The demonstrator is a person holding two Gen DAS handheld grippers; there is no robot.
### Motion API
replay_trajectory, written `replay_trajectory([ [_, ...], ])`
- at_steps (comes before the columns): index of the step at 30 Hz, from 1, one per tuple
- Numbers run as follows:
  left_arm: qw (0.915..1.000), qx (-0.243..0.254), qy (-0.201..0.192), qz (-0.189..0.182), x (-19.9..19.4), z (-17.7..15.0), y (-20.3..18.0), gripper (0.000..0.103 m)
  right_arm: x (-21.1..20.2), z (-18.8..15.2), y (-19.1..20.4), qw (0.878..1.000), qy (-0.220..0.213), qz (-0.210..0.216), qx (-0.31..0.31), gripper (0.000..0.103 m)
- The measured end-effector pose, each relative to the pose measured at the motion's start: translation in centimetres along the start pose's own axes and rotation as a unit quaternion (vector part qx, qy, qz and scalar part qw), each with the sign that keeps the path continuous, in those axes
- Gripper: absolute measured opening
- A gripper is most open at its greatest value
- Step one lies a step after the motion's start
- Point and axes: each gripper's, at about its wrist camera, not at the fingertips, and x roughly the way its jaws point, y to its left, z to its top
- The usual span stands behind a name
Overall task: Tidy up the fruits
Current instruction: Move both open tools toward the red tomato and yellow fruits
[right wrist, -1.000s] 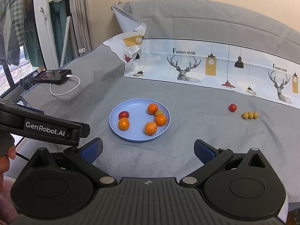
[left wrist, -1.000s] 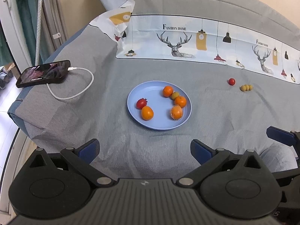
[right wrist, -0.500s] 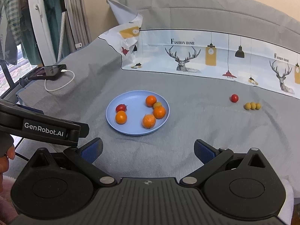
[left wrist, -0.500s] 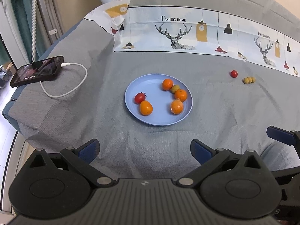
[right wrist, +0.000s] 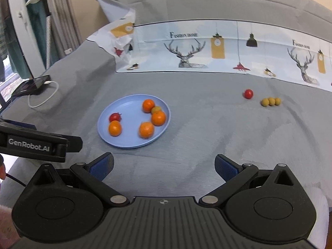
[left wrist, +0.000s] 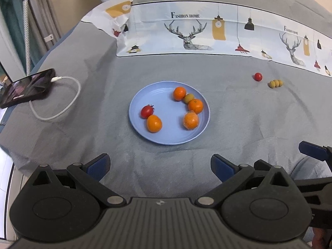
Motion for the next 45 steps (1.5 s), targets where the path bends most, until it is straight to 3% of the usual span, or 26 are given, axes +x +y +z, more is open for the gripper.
replay_trajectory([
  [7,0.9995,0.024,-0.004,-0.021,1.2,2.2,-2.7,0.103,1.4,0.7,-3.4,0.999,0.001,-0.028,0.038,0.102],
  [15,0.9979,0.048,0.022,-0.037,6.0,6.7,-7.4,0.103,2.9,2.1,-9.9,0.99,-0.025,-0.103,0.096,0.102],
  [21,0.9969,0.05,0.031,-0.052,10.8,11.7,-11.9,0.103,6.5,3.3,-17.5,0.973,-0.046,-0.186,0.126,0.102],
  [27,0.9948,0.068,0.033,-0.069,17.6,17.0,-18.8,0.103,13.6,5.7,-26.6,0.952,-0.075,-0.267,0.129,0.102],
  [33,0.9919,0.079,0.05,-0.086,25.1,20.4,-25.6,0.103,20.4,7.6,-31.7,0.963,-0.062,-0.242,0.101,0.102],
  [39,0.9883,0.085,0.067,-0.107,30.1,22.3,-29.5,0.103,24.6,7.5,-31.9,0.971,-0.036,-0.215,0.094,0.1],
  [45,0.9878,0.097,0.08,-0.092,33.6,22.9,-31.2,0.103,26.8,8.4,-32.0,0.971,-0.036,-0.229,0.065,0.1],
])
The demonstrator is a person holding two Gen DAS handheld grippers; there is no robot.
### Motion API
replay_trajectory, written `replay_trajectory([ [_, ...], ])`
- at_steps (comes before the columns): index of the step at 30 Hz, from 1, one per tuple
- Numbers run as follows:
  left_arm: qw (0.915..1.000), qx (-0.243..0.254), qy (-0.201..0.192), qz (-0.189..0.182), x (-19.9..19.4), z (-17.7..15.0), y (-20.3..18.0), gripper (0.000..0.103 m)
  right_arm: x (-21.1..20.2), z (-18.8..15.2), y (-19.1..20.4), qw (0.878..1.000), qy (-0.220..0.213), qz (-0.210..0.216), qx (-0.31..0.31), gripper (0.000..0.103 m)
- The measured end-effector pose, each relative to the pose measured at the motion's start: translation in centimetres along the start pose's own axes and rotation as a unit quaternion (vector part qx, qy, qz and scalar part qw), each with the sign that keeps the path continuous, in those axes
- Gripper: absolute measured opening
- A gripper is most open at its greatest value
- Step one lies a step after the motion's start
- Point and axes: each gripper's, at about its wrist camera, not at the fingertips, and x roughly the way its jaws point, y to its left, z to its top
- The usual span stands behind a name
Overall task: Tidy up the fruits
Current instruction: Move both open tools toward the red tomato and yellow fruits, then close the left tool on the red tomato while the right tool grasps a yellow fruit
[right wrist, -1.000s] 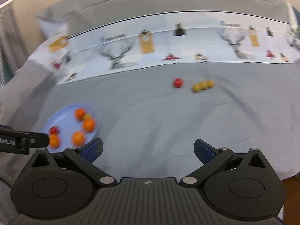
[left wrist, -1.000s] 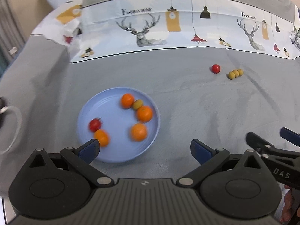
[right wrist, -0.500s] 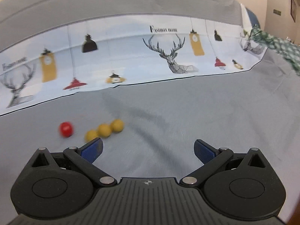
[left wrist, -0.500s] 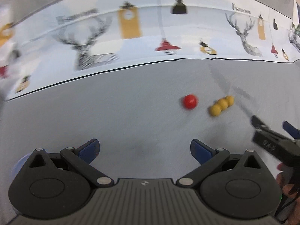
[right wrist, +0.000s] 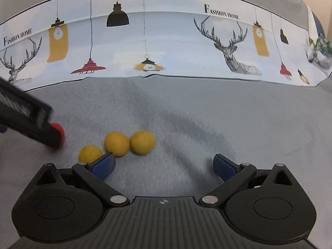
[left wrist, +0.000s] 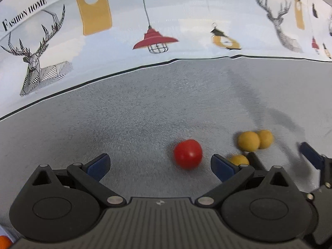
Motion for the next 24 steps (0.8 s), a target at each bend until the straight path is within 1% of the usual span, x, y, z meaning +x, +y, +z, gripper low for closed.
replay_trajectory([
  [3,1.0,-0.007,0.003,0.004,0.8,0.4,0.5,0.103,-0.1,-0.2,0.2,1.0,-0.003,0.002,0.001,0.1],
  [6,0.9999,-0.013,0.009,0.001,1.3,0.3,1.2,0.103,-0.2,-0.2,1.0,1.0,-0.009,0.003,-0.016,0.099],
  [10,0.9999,-0.011,-0.001,0.006,1.2,0.1,1.5,0.103,0.4,0.2,1.3,0.999,-0.019,0.011,-0.023,0.098],
  [11,0.9999,-0.009,-0.006,0.005,1.1,0.1,1.4,0.098,0.6,0.3,1.2,0.999,-0.02,0.013,-0.023,0.097],
  [12,0.9999,-0.006,-0.014,0.002,0.8,0.1,1.3,0.085,0.7,0.3,1.0,0.999,-0.022,0.02,-0.02,0.092],
  [13,0.9997,0.0,-0.022,0.004,0.6,0.1,1.1,0.077,0.6,0.3,0.9,0.999,-0.023,0.024,-0.019,0.082],
  [14,0.9994,0.008,-0.031,0.007,0.4,0.2,0.9,0.063,0.5,0.3,1.0,0.999,-0.025,0.024,-0.022,0.075],
  [15,0.9991,0.018,-0.037,0.006,0.3,0.2,0.7,0.051,0.3,0.3,1.1,0.999,-0.029,0.023,-0.03,0.055],
  [16,0.999,0.022,-0.038,0.004,0.2,0.3,0.5,0.046,0.2,0.2,1.3,0.999,-0.031,0.016,-0.042,0.044],
  [17,0.9991,0.022,-0.037,0.002,0.1,0.3,0.5,0.038,0.1,0.2,1.3,0.998,-0.03,0.013,-0.051,0.042],
  [18,0.9992,0.021,-0.034,-0.002,0.0,0.3,0.5,0.034,-0.1,0.1,1.2,0.998,-0.03,0.011,-0.055,0.037],
  [19,0.9993,0.019,-0.032,-0.004,-0.2,0.2,0.6,0.034,-0.3,0.0,1.1,0.998,-0.028,0.008,-0.058,0.032],
  [21,0.9995,0.015,-0.028,-0.007,-0.4,-0.1,0.7,0.034,-0.9,-0.4,0.7,0.998,-0.025,0.0,-0.062,0.026],
  [24,0.9995,0.015,-0.028,-0.006,-1.0,-0.7,0.8,0.034,-1.9,-0.8,-0.1,0.999,-0.018,-0.021,-0.045,0.026],
])
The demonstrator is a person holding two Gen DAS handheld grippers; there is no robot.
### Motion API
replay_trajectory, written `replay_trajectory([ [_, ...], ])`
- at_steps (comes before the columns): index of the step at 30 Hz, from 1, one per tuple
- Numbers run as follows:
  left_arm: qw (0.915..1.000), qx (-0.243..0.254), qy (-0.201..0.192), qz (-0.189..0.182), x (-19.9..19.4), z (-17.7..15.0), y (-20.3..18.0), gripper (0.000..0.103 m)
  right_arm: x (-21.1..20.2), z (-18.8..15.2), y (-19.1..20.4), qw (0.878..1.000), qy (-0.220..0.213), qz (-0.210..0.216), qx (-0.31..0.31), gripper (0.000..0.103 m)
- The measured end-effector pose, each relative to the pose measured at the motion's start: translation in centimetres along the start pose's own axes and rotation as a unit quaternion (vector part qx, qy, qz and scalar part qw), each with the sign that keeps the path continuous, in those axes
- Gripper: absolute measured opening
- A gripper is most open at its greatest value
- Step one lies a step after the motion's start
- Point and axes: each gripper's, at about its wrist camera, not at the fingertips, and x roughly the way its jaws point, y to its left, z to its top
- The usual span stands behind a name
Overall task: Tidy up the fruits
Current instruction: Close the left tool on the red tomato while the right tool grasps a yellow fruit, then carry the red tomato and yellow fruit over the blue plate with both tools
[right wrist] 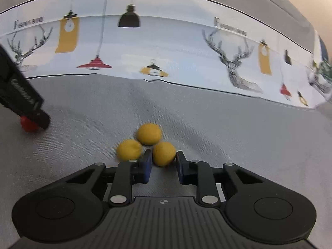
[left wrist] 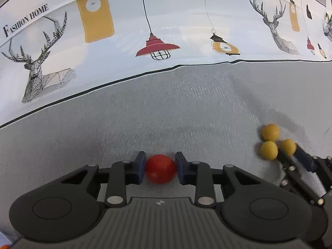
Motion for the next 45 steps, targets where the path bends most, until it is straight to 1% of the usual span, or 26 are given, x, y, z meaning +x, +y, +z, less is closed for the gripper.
replay_trajectory([
  [4,0.9998,-0.006,-0.01,-0.015,-2.9,-1.1,0.2,0.034,-2.0,0.4,-1.5,0.999,-0.011,-0.024,0.037,0.026],
  [8,0.9993,-0.008,-0.022,-0.03,-7.2,-3.0,0.3,0.034,-6.2,-0.3,-2.3,0.997,-0.016,-0.016,0.069,0.026],
  [12,0.999,-0.005,-0.028,-0.034,-11.8,-5.8,0.6,0.034,-11.4,-1.4,-1.9,0.996,-0.017,0.012,0.085,0.026],
  [16,0.9986,-0.015,-0.026,-0.044,-16.9,-9.2,1.9,0.034,-16.5,-2.0,-0.4,0.995,-0.016,0.06,0.083,0.026],
  [18,0.9984,-0.021,-0.027,-0.044,-19.3,-11.0,2.7,0.034,-19.0,-2.1,0.7,0.993,-0.022,0.086,0.073,0.026],
  [23,0.9984,-0.033,-0.036,-0.026,-24.6,-15.6,5.4,0.034,-24.5,-1.9,3.7,0.989,-0.042,0.137,0.032,0.026],
  [29,0.9973,-0.053,-0.048,0.016,-29.9,-21.1,9.5,0.034,-30.6,-1.8,7.4,0.979,-0.049,0.2,0.002,0.026],
  [33,0.9957,-0.078,-0.046,0.023,-32.6,-24.6,12.1,0.034,-34.5,-2.4,9.8,0.97,-0.049,0.237,-0.015,0.026],
  [39,0.9924,-0.107,-0.055,0.028,-35.7,-29.4,14.8,0.034,-38.1,-4.3,12.6,0.964,-0.033,0.261,-0.047,0.026],
  [42,0.99,-0.122,-0.065,0.03,-37.0,-31.1,16.1,0.034,-39.5,-5.0,13.5,0.962,-0.027,0.265,-0.058,0.026],
  [45,0.9873,-0.136,-0.075,0.033,-38.1,-32.2,17.2,0.034,-40.7,-5.4,14.4,0.961,-0.032,0.267,-0.07,0.026],
])
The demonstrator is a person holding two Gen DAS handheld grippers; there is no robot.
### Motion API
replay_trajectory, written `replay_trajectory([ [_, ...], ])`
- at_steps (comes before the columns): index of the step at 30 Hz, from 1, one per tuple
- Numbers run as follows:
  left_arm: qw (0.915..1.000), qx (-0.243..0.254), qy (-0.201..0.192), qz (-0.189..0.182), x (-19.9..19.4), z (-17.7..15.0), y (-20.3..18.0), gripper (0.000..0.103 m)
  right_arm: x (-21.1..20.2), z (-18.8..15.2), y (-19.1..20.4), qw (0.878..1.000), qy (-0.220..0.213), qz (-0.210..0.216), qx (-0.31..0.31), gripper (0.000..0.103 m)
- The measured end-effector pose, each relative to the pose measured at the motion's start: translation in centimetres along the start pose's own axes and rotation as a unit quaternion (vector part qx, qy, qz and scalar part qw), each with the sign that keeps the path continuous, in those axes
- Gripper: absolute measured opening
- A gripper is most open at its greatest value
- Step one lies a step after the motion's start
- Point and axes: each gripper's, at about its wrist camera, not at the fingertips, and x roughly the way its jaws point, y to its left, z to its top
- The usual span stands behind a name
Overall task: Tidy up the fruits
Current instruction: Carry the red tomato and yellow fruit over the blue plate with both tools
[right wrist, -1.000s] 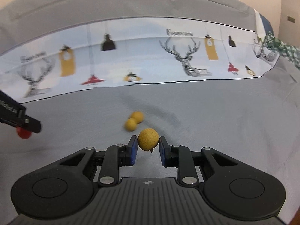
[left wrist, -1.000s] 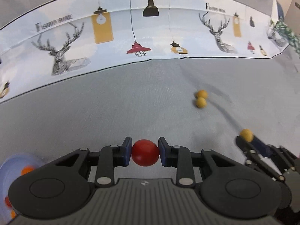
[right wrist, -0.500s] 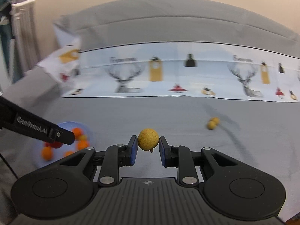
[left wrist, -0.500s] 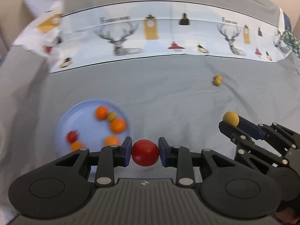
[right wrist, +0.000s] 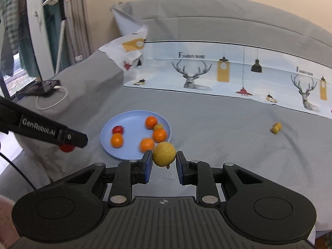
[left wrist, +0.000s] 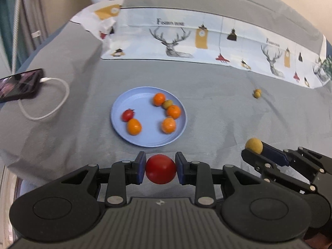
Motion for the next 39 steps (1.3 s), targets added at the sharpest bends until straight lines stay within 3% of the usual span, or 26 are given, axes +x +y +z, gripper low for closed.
replay_trajectory([
  [12,0.9993,-0.031,-0.021,0.0,-1.4,-0.5,2.7,0.034,-1.0,0.2,2.8,0.999,-0.002,-0.005,-0.042,0.026],
  [39,0.9988,-0.049,-0.002,0.0,3.3,3.2,3.7,0.034,4.0,1.7,2.0,0.999,0.031,-0.003,-0.038,0.026],
])
